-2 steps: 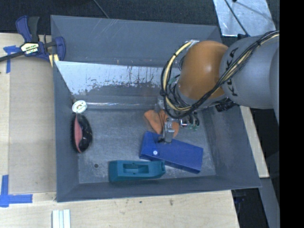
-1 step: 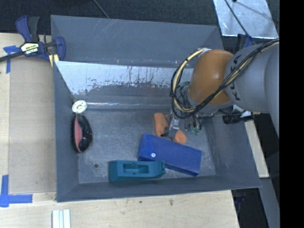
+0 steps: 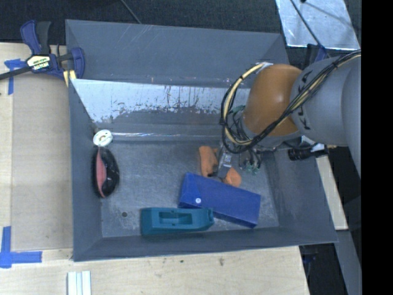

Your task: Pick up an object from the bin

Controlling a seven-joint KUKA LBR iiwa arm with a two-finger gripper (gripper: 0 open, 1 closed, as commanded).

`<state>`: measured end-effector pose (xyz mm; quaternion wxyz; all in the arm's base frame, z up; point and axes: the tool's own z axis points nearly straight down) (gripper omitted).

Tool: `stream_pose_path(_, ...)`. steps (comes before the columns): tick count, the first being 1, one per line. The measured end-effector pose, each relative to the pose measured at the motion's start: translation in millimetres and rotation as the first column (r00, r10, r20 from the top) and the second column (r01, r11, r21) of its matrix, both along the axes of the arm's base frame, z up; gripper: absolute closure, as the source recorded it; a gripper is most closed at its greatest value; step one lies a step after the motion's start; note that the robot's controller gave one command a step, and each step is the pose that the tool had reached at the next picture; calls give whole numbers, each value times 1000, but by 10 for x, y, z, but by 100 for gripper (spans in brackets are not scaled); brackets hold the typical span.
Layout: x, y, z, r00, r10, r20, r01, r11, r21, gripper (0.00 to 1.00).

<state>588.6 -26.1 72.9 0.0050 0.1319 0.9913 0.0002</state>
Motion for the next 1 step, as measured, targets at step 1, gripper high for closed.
stream_pose_path(1,146,123,1462,999,43,-4,-43,999,1,100)
